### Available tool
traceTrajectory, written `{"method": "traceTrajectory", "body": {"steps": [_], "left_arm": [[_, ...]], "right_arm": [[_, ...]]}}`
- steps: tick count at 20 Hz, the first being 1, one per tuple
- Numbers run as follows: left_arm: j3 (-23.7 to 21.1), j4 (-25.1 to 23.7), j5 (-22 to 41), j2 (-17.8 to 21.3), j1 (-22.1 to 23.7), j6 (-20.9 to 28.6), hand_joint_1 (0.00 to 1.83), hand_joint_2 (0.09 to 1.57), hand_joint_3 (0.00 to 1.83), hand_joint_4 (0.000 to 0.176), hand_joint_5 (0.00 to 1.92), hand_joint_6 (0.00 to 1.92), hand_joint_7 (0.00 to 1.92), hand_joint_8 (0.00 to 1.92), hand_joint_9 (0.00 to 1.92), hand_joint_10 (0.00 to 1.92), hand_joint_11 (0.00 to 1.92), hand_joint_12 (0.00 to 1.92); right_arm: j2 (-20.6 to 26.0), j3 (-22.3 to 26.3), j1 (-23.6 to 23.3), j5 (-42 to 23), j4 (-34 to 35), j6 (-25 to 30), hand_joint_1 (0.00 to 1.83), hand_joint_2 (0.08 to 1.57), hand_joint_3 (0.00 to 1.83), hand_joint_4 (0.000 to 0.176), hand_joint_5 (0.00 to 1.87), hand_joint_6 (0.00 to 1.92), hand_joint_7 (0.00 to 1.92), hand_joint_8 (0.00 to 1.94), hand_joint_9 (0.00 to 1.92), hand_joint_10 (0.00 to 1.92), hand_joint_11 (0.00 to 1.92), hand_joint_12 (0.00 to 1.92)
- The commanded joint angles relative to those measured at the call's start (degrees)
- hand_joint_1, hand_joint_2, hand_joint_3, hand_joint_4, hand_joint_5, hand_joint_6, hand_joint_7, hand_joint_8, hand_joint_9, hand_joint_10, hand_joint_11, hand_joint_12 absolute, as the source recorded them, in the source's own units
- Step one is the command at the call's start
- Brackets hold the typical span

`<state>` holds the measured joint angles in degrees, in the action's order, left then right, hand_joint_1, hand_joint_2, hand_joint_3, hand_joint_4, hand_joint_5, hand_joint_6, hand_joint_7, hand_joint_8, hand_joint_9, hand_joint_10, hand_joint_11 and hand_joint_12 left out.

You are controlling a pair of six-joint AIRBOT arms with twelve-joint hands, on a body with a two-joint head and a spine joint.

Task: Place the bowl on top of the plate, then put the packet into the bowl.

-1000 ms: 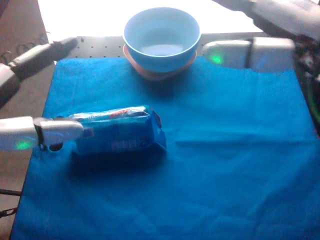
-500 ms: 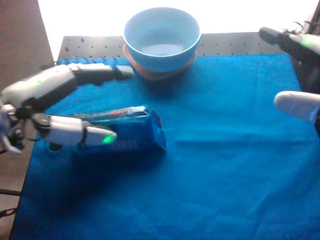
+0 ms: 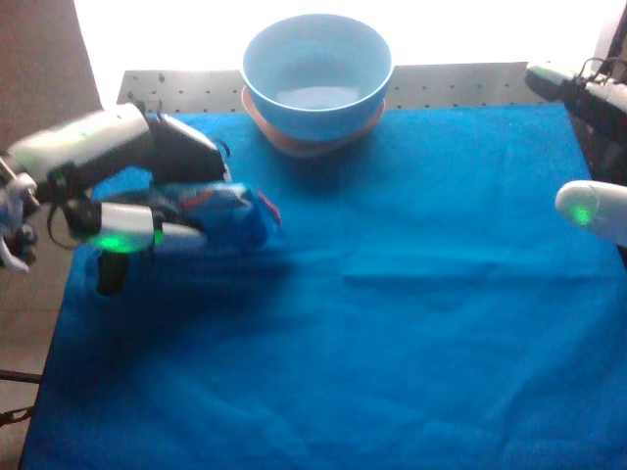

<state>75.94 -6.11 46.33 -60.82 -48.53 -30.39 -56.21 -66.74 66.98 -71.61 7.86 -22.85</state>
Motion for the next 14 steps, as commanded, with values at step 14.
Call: {"method": "traceTrajectory", "body": {"steps": [14], "left_arm": [[15.6,-3.3,-3.5,-11.9,25.4,-1.4,1.28,1.07,0.00,0.000,1.06,0.67,1.10,1.00,1.16,0.79,1.01,1.28]], "right_arm": [[-1.4,-0.9,0.2,-7.1,2.3,0.2,0.23,1.27,0.01,0.176,0.00,0.00,0.00,0.00,0.00,0.00,0.00,0.00]]}}
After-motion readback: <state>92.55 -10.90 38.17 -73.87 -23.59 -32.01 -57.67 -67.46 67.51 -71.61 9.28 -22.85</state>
